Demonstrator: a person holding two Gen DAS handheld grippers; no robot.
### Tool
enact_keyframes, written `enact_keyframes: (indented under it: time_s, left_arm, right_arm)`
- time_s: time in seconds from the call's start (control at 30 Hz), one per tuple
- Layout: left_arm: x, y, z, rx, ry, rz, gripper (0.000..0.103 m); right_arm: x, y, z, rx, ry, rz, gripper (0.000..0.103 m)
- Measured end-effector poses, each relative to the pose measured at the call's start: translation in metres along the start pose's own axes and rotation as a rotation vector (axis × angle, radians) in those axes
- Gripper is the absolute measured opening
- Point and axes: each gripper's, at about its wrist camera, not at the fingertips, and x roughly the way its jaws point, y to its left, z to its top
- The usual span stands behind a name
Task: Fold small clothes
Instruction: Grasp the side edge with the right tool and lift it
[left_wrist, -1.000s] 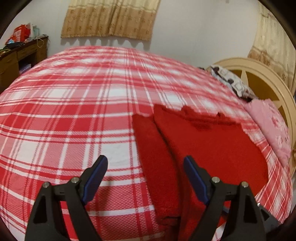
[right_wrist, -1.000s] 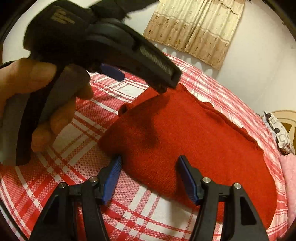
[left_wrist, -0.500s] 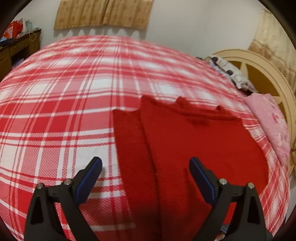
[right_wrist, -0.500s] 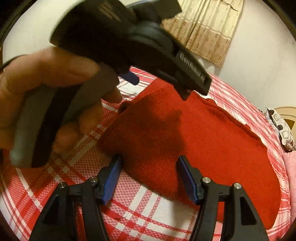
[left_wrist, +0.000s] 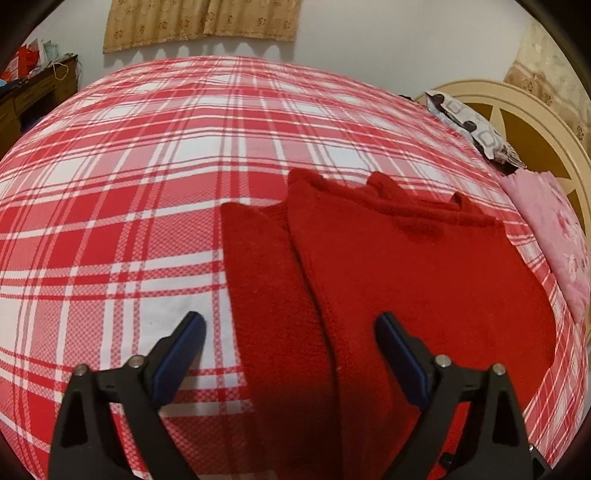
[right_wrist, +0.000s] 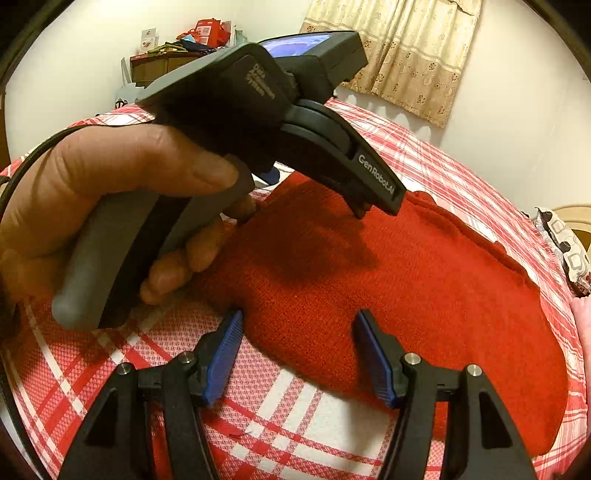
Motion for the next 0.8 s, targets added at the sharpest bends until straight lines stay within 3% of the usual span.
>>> enact_keyframes:
  time_s: [0.13, 0.37, 0.6, 0.63, 0.67, 0.7, 0.73, 0.8]
  left_arm:
    - [0.001, -0.004, 0.003, 0.019, -0.001, -0.033, 0.075]
    - [0.001, 0.012, 0.007, -0.045, -0.008, -0.114, 0.067]
    - [0.003, 0.008, 0.009, -0.033, -0.003, -0.111, 0.064]
    - [0.003, 0.007, 0.009, -0.030, -0.002, -0.116, 0.060]
    - [0.003, 0.008, 0.009, -0.028, -0.002, -0.120, 0.057]
    - [0.002, 0.008, 0.009, -0.029, -0.005, -0.130, 0.047]
    - [0.001, 0.009, 0.009, -0.029, -0.005, -0.149, 0.022]
    - [-0.002, 0.010, 0.010, -0.041, -0.001, -0.201, 0.019]
  right_arm:
    - [-0.002, 0.006, 0.000, -0.018, -0.007, -0.022, 0.063]
    - [-0.006, 0.014, 0.000, -0.056, -0.019, -0.055, 0.062]
    - [-0.004, 0.021, -0.001, -0.092, -0.015, -0.033, 0.040]
    - [-0.004, 0.021, -0.001, -0.094, -0.014, -0.026, 0.035]
    - [-0.004, 0.023, 0.000, -0.094, -0.014, -0.016, 0.021]
    - [-0.005, 0.024, 0.002, -0.093, -0.014, -0.007, 0.014]
    - [-0.006, 0.023, 0.002, -0.084, -0.015, -0.001, 0.013]
    - [-0.011, 0.014, 0.003, -0.036, -0.025, 0.030, 0.011]
